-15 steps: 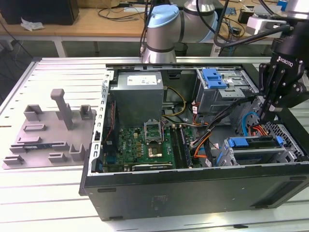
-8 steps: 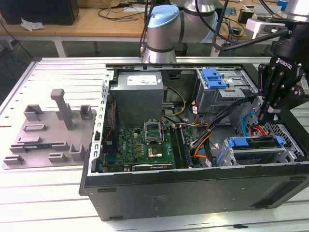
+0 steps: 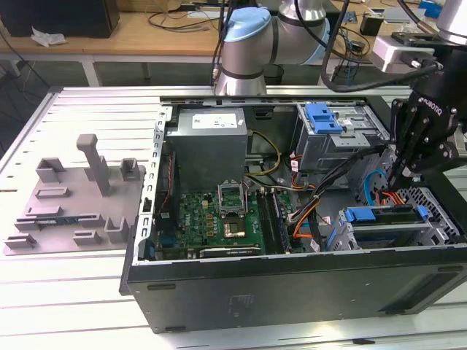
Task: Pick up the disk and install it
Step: 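Insert the second disk wire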
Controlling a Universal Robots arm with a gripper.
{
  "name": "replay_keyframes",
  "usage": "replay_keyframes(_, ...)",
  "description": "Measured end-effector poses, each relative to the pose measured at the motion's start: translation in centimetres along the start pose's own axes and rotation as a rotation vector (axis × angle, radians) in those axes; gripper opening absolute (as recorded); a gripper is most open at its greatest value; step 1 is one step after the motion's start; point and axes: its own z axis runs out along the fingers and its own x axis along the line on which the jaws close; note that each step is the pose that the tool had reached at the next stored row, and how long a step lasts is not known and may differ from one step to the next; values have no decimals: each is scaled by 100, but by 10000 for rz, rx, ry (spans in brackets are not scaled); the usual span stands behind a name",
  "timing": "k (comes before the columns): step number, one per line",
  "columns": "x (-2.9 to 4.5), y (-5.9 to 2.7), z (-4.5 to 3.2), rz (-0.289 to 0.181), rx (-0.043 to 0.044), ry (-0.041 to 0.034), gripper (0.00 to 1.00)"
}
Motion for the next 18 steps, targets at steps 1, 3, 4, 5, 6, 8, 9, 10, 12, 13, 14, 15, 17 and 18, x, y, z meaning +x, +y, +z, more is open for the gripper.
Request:
replay_keyframes(1,39,6,7,2,26,-122,16)
replay_keyframes(3,83,22,15,1,47,-233,16)
replay_keyframes(4,114,41,20,1,48,-289,16)
replay_keyframes(5,155,66,27,-12,51,-362,16)
replay_keyframes(6,195,77,37,-88,60,-465,16)
replay_keyframes(8,208,81,46,-437,89,-600,16)
replay_keyframes(9,211,81,53,-777,128,-727,16)
replay_keyframes(10,222,80,58,-899,162,-777,16)
replay_keyframes(12,277,75,74,-1117,267,-909,16)
replay_keyframes(13,299,74,81,-1202,306,-994,16)
replay_keyframes(14,310,73,87,-1266,320,-1063,16)
replay_keyframes(15,313,73,90,-1290,324,-1093,16)
replay_keyframes(17,319,72,98,-1333,328,-1153,16)
replay_keyframes(18,321,72,102,-1349,330,-1174,16)
